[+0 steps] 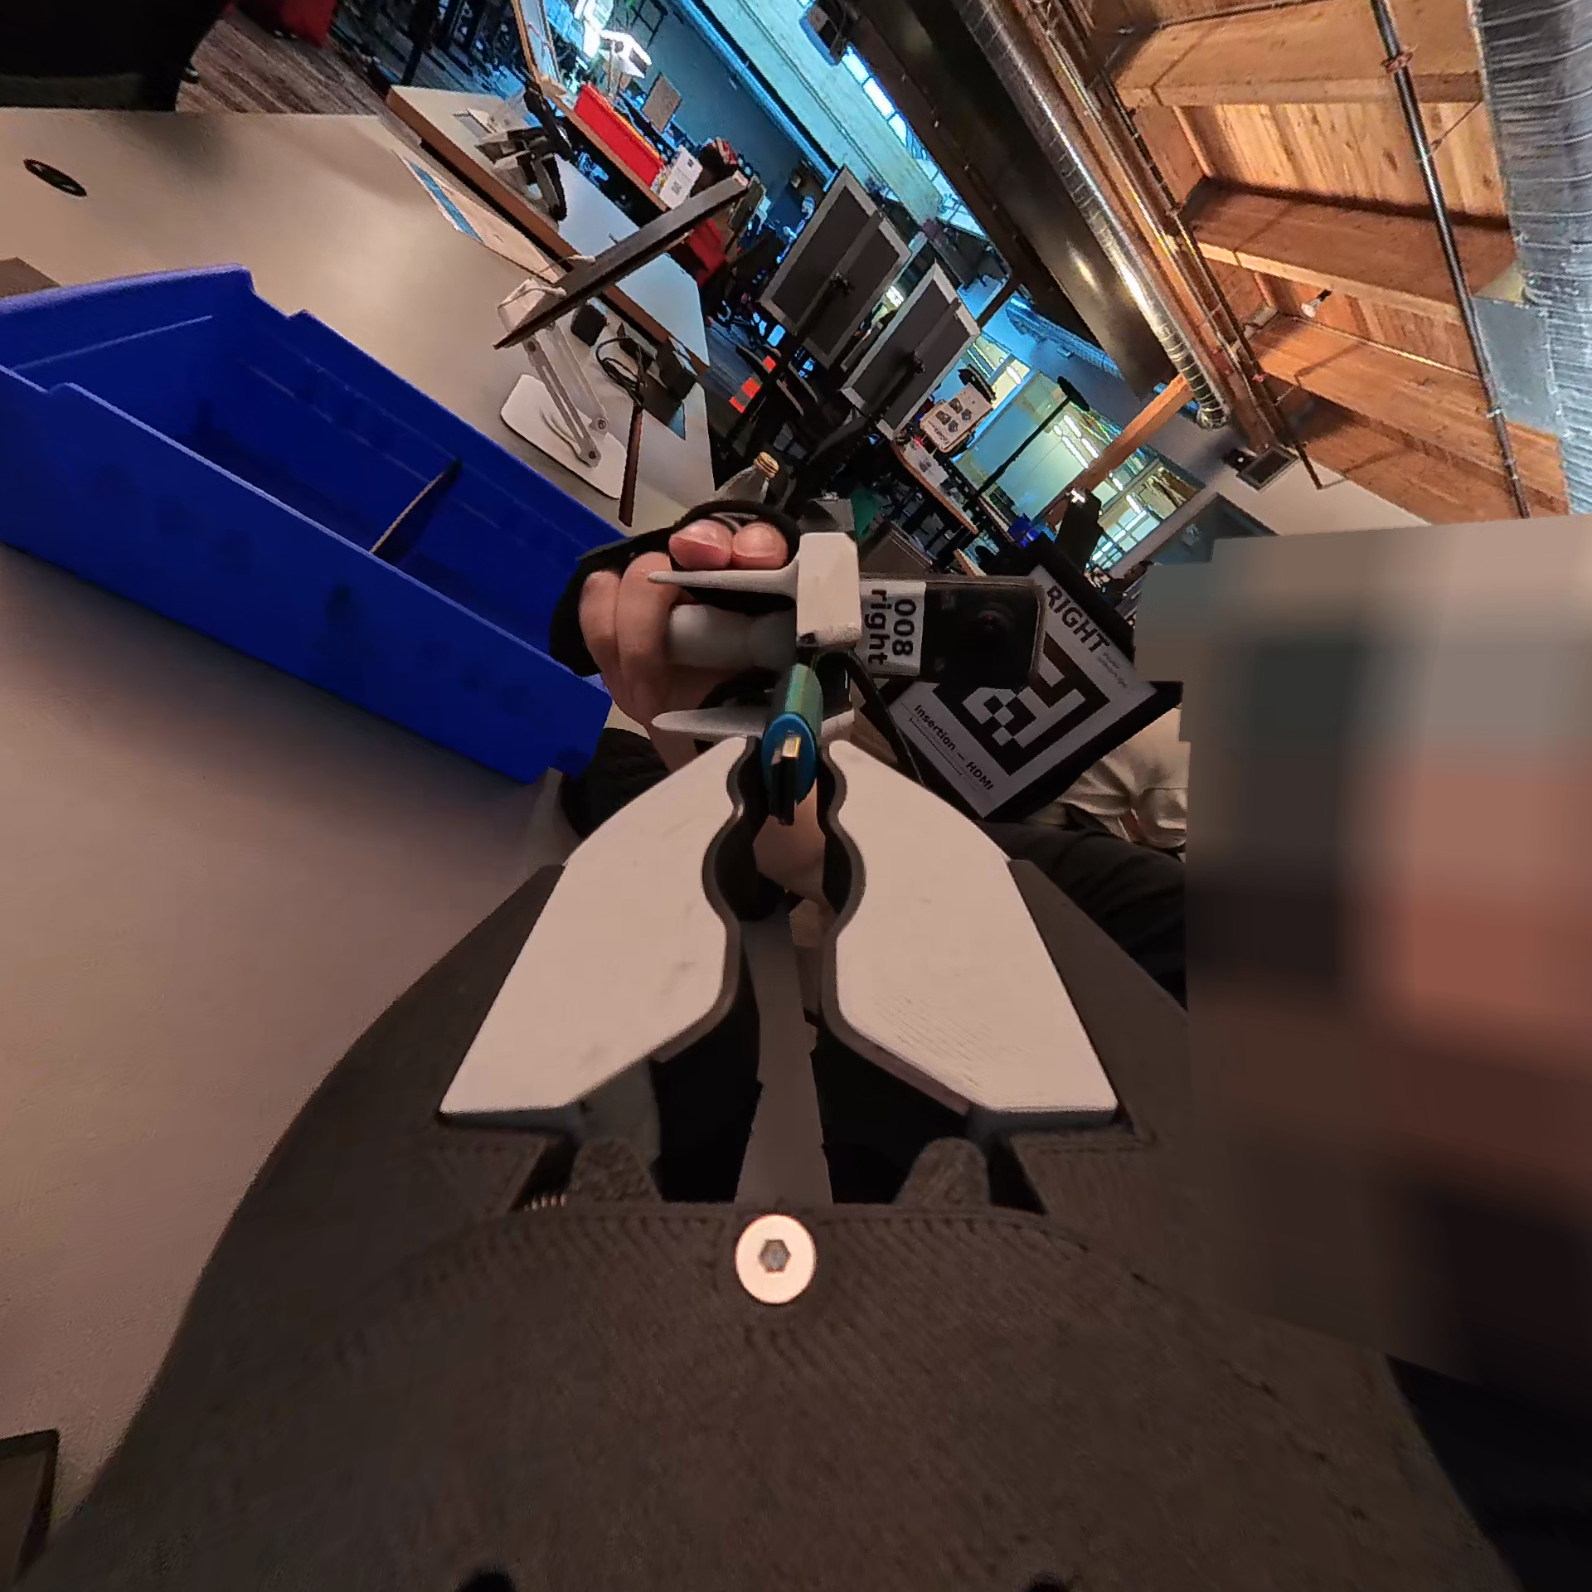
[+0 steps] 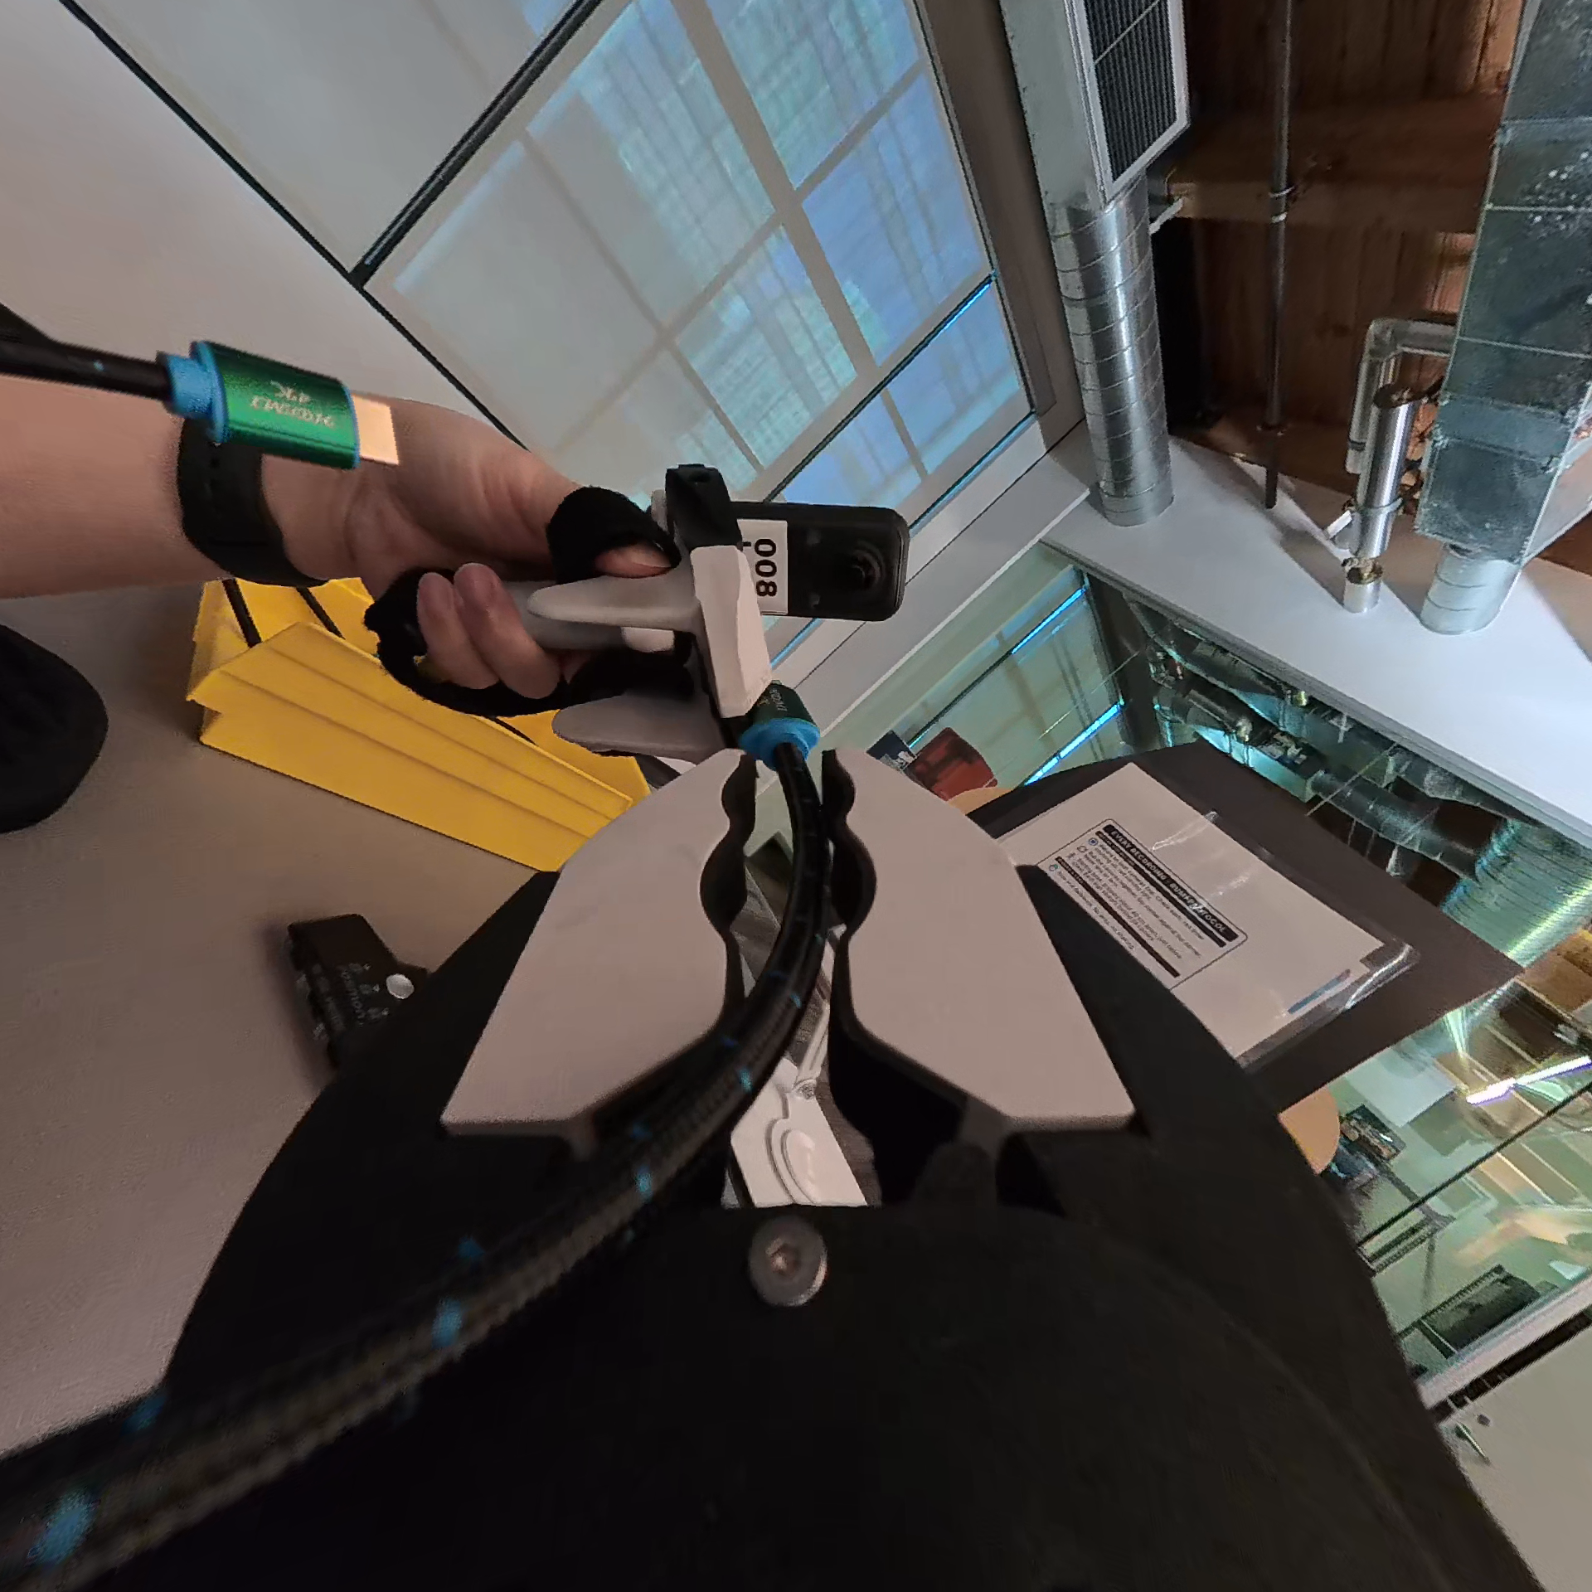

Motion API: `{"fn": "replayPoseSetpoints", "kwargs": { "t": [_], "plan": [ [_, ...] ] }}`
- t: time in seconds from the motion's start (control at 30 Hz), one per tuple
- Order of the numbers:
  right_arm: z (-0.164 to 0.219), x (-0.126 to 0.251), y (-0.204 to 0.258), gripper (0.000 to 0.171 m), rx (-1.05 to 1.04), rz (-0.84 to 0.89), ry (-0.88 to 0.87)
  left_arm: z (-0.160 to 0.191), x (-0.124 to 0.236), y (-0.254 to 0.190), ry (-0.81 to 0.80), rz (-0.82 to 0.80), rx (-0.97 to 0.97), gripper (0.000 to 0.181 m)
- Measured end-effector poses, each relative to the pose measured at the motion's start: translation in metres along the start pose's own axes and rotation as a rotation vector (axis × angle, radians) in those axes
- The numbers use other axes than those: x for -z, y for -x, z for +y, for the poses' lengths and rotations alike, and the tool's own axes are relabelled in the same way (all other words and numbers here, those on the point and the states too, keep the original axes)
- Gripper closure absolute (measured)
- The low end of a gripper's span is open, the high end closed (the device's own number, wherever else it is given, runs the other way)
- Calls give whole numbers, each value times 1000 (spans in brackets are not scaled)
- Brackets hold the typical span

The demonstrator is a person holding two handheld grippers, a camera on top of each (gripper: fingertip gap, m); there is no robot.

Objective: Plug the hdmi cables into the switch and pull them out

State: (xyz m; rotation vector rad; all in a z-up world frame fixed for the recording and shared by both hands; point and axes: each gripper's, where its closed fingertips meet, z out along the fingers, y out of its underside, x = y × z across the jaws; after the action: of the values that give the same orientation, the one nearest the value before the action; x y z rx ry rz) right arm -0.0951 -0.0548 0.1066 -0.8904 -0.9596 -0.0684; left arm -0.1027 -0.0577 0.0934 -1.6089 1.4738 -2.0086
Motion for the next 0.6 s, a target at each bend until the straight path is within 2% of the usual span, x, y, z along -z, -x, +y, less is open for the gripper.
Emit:
{"fn": "replayPoseSetpoints", "kwargs": {
  "t": [0.03, 0.3, 0.43, 0.5, 0.6],
  "plan": [
    [-1, 1, 0, 156, 3, -2, -8, 1, -1, 0, 5, 3, 2, 171],
    [11, 2, -5, 148, -76, -20, 33, 2, -1, -2, 17, 5, -9, 171],
    [8, 1, 12, 143, -158, -142, -12, 4, -6, -4, 31, 10, -17, 171],
    [3, 0, 9, 145, -139, -93, -44, 6, -9, -4, 41, 19, -10, 171],
    [3, 1, 5, 157, -28, -23, -26, 6, -8, -2, 38, 18, 2, 171]
  ]
}}
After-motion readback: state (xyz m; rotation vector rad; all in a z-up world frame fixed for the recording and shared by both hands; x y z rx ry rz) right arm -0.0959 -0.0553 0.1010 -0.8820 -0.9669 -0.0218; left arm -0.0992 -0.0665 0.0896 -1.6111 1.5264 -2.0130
